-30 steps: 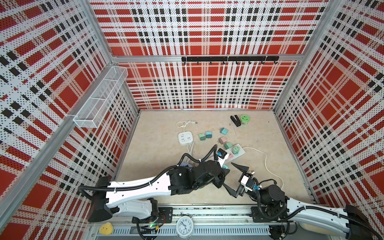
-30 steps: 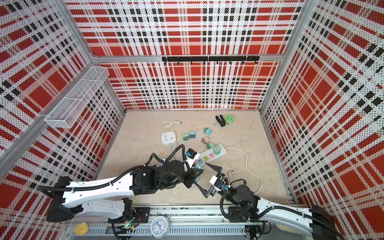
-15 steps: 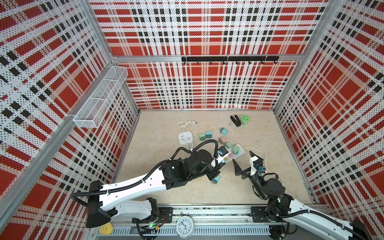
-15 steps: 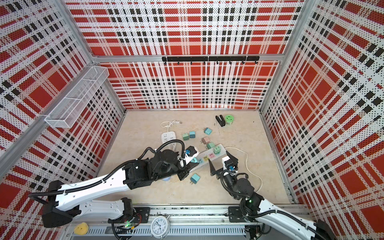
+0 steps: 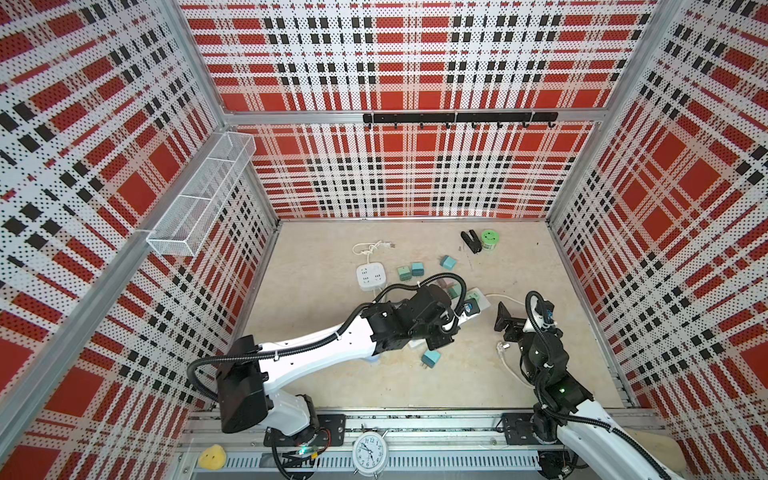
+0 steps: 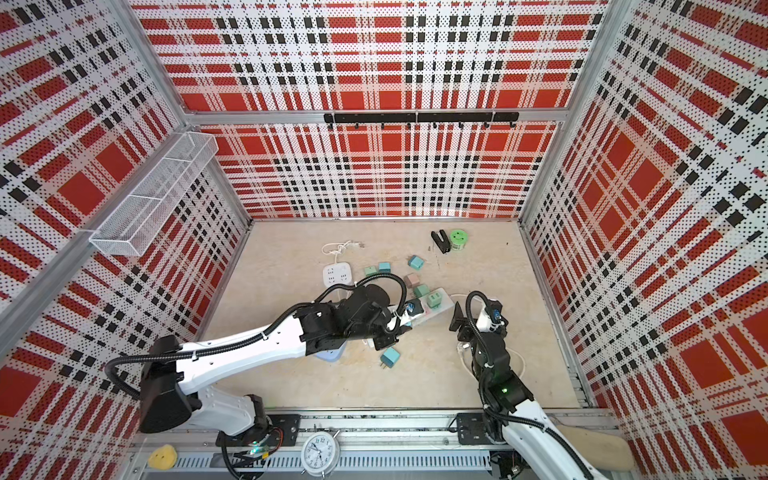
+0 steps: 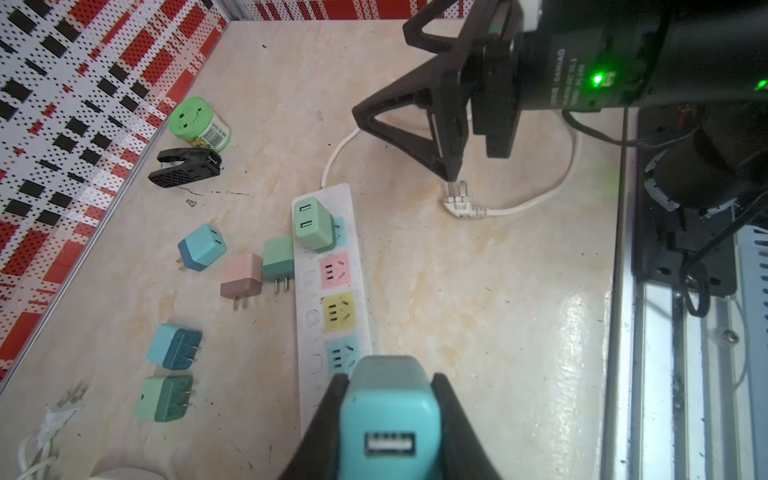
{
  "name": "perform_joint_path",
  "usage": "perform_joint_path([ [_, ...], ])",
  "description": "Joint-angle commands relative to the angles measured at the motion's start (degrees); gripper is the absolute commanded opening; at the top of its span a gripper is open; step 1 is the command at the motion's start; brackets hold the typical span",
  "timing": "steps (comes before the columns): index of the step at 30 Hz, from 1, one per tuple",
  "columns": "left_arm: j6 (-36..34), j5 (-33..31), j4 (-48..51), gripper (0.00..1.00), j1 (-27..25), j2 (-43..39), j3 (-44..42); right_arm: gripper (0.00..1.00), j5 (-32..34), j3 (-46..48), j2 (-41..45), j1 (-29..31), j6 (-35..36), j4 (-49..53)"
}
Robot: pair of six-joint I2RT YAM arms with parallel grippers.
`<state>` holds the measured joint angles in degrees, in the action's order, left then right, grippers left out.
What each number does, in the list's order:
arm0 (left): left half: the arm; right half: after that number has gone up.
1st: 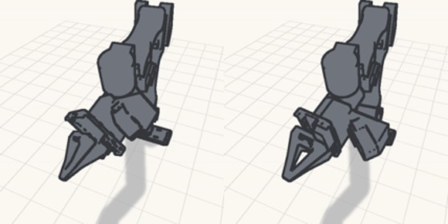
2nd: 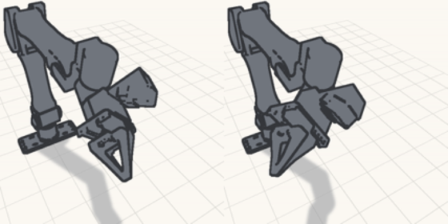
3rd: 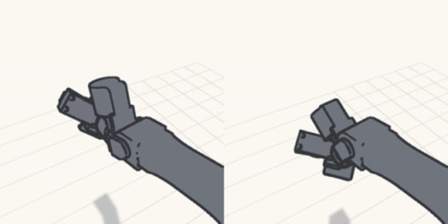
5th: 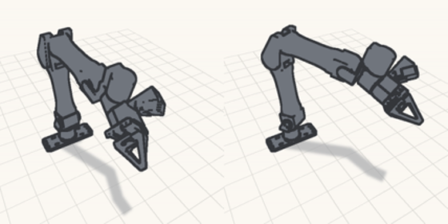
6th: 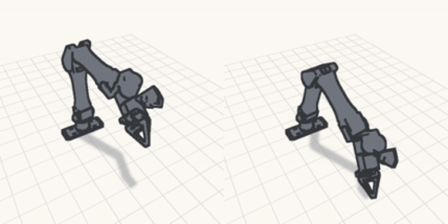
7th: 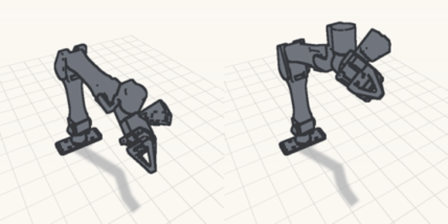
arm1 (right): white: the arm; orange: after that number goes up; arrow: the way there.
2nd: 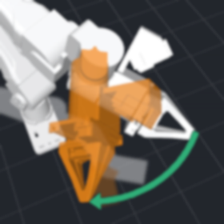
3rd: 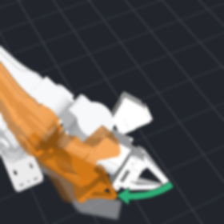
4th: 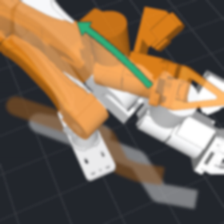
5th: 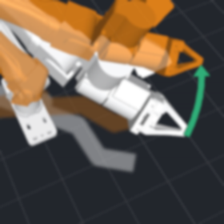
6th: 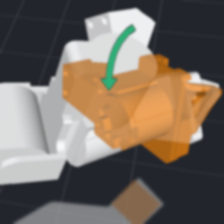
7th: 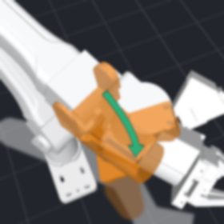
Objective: Insert the plug
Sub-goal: 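Carry the teal adapter with left gripper over the strip beside the green adapter, then press the teal adapter down with left gripper into the socket next to the green adapter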
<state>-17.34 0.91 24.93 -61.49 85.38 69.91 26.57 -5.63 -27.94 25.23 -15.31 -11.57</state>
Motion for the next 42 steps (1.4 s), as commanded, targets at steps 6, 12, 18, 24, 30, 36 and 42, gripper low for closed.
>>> perform_joint_path([
  [6,-2.48,6.40,-3.36,0.00,3.74,10.29,6.56,1.00,-1.93,-1.58,-0.62,-1.62,-4.00,-0.38],
  [12,-1.86,7.52,-4.62,0.00,5.98,16.78,10.56,1.00,-8.98,-1.83,-1.07,-9.05,-7.89,1.20],
  [18,-2.61,8.55,-5.76,0.00,6.98,22.56,13.80,1.00,-18.83,-2.28,-5.31,-17.15,-11.96,-0.18],
  [24,-2.35,10.90,-6.18,0.00,9.07,27.66,16.92,1.00,-19.05,-2.14,-5.25,-17.05,-11.93,-0.49],
  [30,-3.43,10.39,-6.04,0.00,10.29,30.82,18.38,1.00,-19.10,-1.84,-4.92,-17.15,-11.88,-0.90],
  [36,-3.24,10.32,-5.94,0.00,11.31,33.02,19.29,1.00,-19.35,-2.53,-7.18,-17.15,-11.89,-1.65],
  [42,-3.75,10.21,-5.20,0.00,11.50,34.93,20.94,1.00,-19.35,-2.54,-7.39,-17.22,-11.72,-1.78],
])
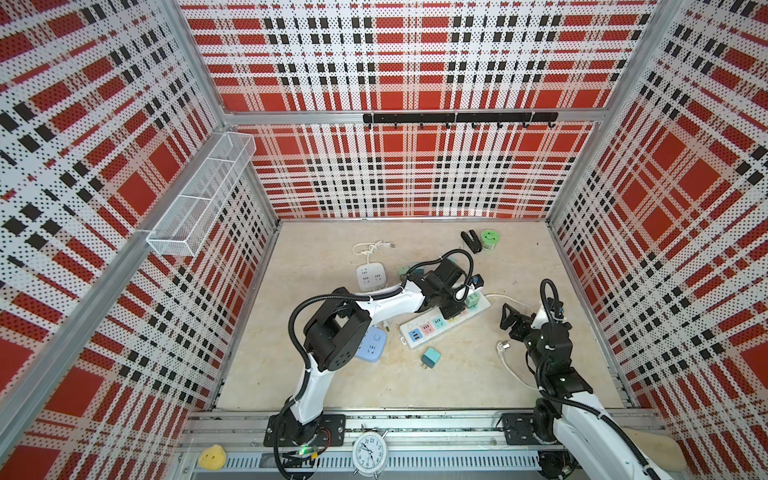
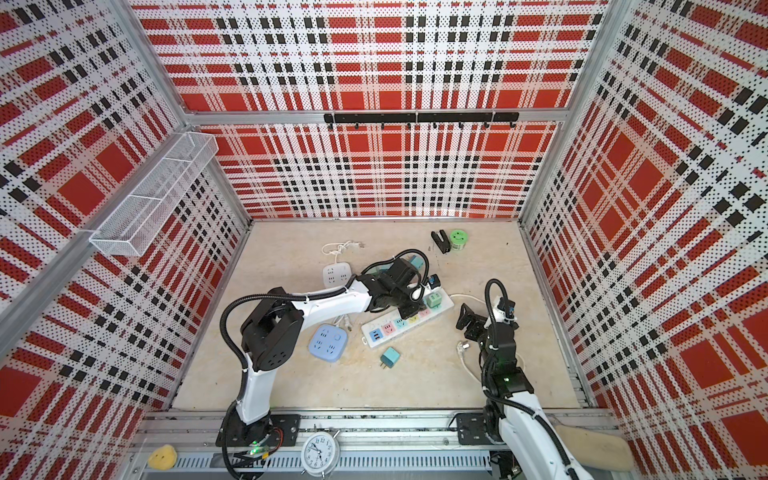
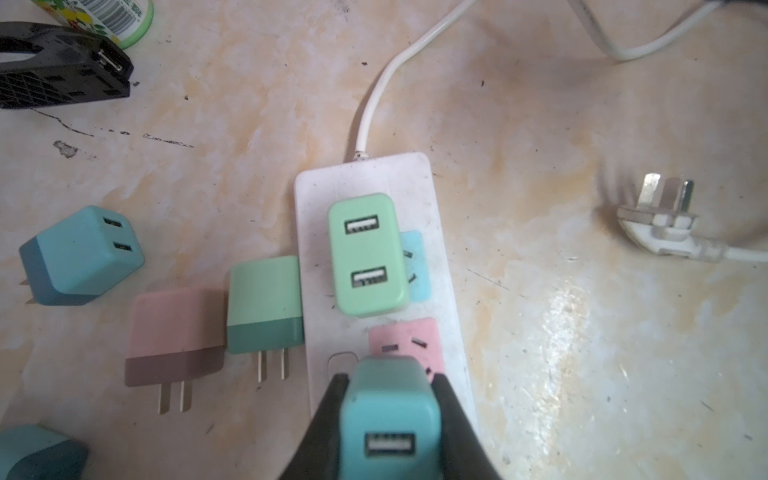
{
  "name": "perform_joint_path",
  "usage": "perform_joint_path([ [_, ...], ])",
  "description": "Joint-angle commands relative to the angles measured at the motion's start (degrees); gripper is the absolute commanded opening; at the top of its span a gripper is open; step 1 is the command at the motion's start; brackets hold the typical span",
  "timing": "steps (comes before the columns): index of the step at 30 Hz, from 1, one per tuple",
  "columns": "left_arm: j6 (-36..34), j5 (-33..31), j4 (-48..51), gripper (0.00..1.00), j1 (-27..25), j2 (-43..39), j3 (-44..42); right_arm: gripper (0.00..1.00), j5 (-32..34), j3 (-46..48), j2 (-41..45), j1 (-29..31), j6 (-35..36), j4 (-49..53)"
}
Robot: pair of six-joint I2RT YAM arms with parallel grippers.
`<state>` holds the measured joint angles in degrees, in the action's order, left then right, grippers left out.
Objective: Insert the plug
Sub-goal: 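Press the teal adapter down with left gripper into the socket next to the green adapter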
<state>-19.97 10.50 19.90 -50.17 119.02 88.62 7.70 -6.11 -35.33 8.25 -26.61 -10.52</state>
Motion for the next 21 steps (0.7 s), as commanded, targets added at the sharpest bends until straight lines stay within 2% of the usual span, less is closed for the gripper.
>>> perform_joint_path([
  [1,-1.06,0.59,-0.32,0.00,0.25,1.43,2.41,1.00,-0.63,-1.96,0.21,-0.18,-0.46,-2.90],
  [21,-0.56,2.02,-0.46,0.00,-0.06,3.97,3.49,1.00,-0.84,-2.06,-0.33,-0.22,-0.28,-3.02],
])
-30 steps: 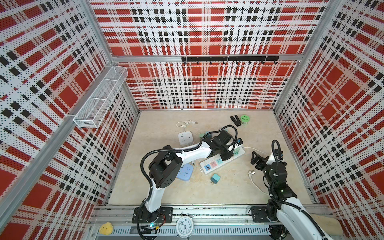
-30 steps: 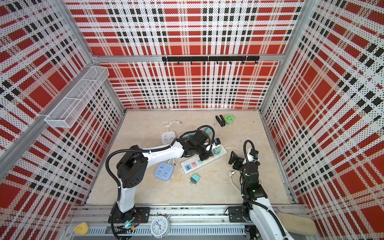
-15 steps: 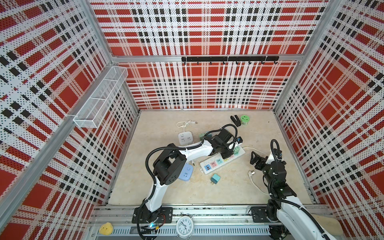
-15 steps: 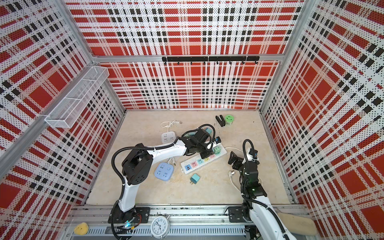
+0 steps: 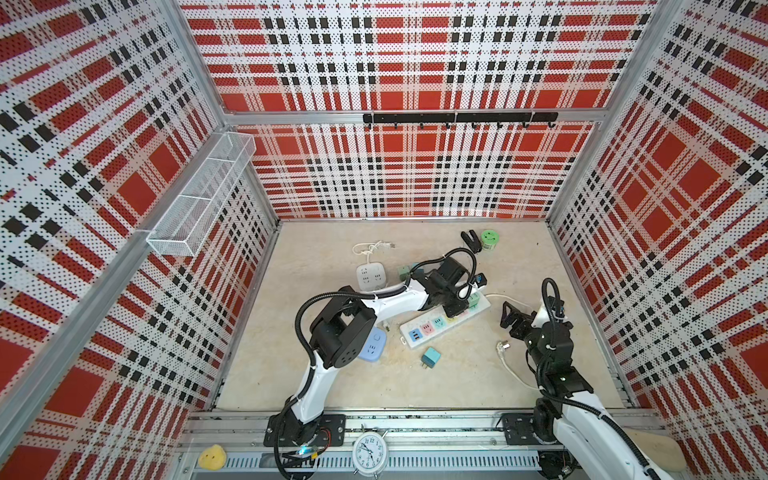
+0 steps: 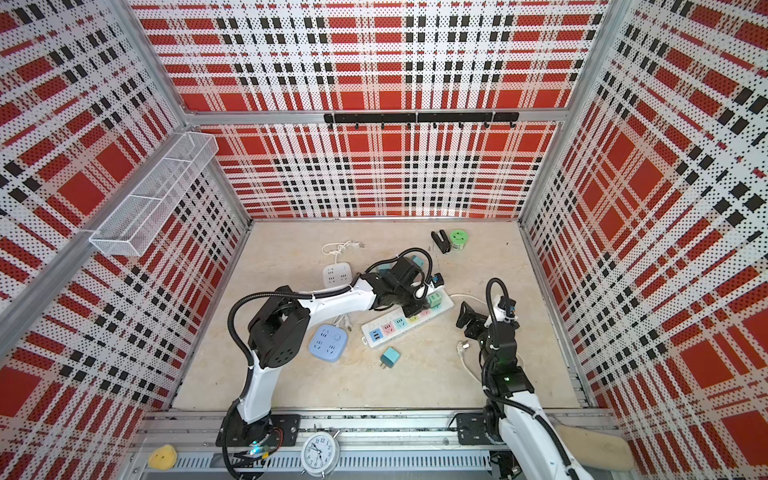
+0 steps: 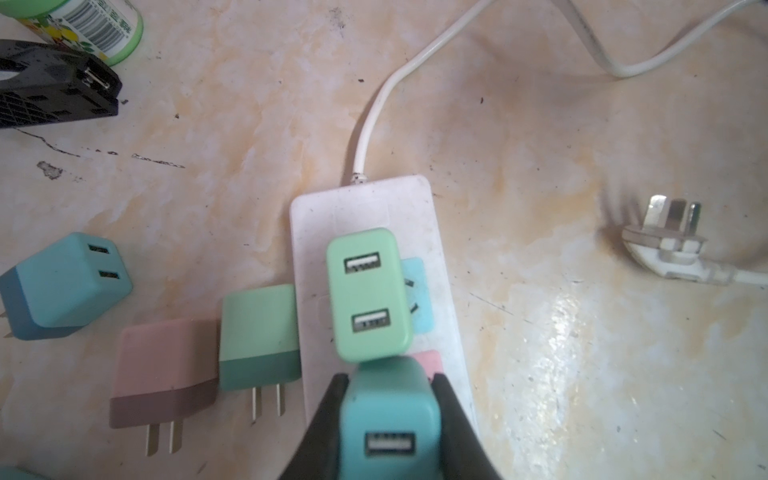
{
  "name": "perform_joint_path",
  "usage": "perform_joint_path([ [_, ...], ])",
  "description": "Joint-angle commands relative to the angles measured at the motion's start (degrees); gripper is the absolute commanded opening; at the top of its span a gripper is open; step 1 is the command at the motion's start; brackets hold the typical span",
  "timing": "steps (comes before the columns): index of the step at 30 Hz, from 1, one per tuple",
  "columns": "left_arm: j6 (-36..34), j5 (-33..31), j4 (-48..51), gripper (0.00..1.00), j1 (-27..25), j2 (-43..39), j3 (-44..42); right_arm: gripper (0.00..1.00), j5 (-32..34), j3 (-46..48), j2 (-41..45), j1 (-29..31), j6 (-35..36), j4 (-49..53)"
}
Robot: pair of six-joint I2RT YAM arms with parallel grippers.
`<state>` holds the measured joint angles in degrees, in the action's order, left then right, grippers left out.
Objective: Insert the plug
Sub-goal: 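Press the teal adapter down with left gripper into the socket next to the green adapter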
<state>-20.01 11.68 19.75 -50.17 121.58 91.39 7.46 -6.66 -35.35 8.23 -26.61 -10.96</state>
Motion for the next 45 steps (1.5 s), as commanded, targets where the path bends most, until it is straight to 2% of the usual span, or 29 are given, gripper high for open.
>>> perform_joint_path([
  [1,-0.41,0.96,-0.30,0.00,0.07,1.44,0.54,1.00,-0.65,-1.56,-0.33,-0.08,-0.30,-2.56],
  [22,3.37,-0.62,-1.57,0.00,-1.07,-0.43,-3.06,1.00,-0.63,-1.51,0.20,-0.15,-0.38,-2.00],
  [37,6.52,0.42,-3.86,0.00,-0.36,2.89,-4.42,1.00,-0.35,-1.57,-0.07,-0.21,-0.46,-1.98],
  [45,7.03,-1.16,-3.92,0.00,-0.54,4.02,-5.00,1.00,-0.43,-1.69,-0.15,-0.20,-0.44,-1.86],
])
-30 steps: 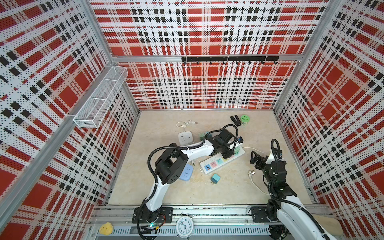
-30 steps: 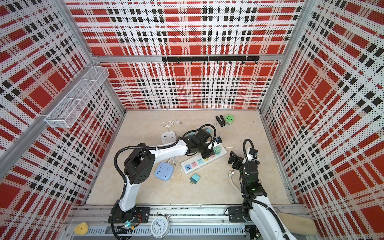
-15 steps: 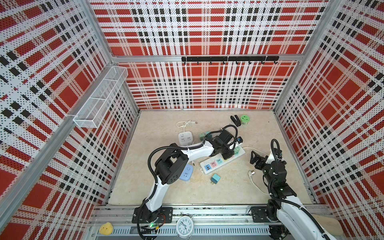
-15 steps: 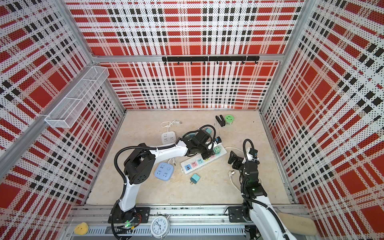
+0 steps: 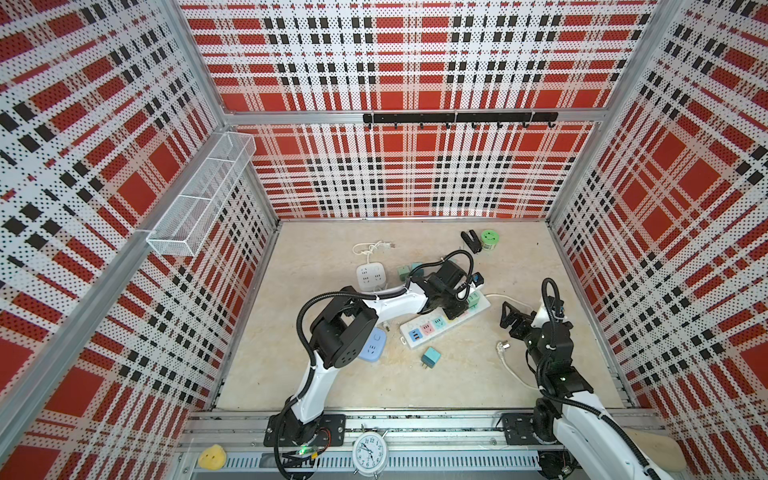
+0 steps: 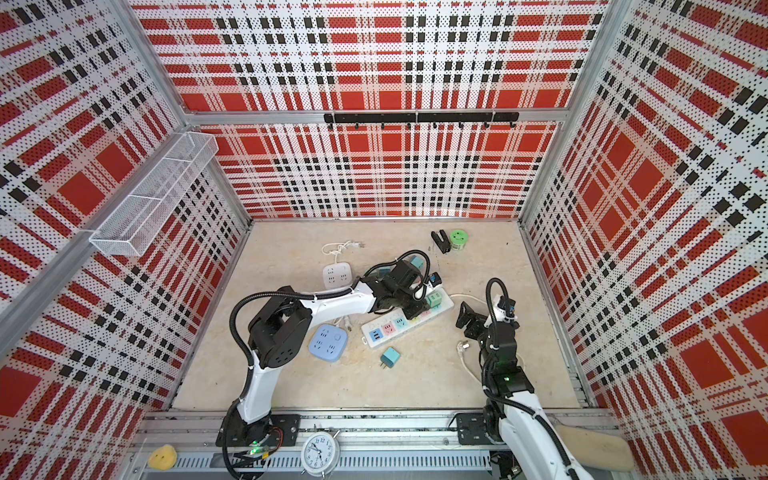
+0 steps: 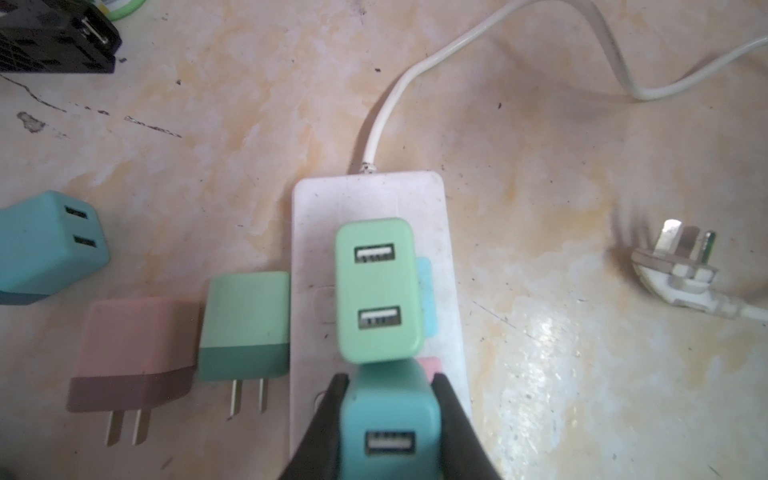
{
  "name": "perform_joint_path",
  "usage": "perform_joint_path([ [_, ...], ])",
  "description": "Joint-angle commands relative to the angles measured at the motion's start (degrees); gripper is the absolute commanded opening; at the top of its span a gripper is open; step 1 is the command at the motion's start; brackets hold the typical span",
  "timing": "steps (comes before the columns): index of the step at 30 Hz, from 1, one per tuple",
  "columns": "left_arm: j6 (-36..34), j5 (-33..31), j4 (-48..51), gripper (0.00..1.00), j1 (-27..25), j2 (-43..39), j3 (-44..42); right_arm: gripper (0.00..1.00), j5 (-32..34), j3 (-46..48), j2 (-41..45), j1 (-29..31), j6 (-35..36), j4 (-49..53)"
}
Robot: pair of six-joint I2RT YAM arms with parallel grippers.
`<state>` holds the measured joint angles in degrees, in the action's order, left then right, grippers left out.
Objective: Insert the plug
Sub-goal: 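Press the teal adapter down with left gripper into the socket next to the green adapter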
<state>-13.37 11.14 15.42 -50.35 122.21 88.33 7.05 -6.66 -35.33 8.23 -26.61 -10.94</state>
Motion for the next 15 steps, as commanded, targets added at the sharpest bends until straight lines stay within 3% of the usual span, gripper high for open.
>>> perform_joint_path([
  [1,0.34,-0.95,0.34,0.00,-0.45,3.38,-1.98,1.00,-0.19,-1.65,-0.18,-0.21,-0.37,-1.89],
  [15,1.03,-2.63,1.97,0.01,-0.82,3.78,-1.17,1.00,-0.19,-1.69,-0.15,-0.20,-0.37,-1.74],
])
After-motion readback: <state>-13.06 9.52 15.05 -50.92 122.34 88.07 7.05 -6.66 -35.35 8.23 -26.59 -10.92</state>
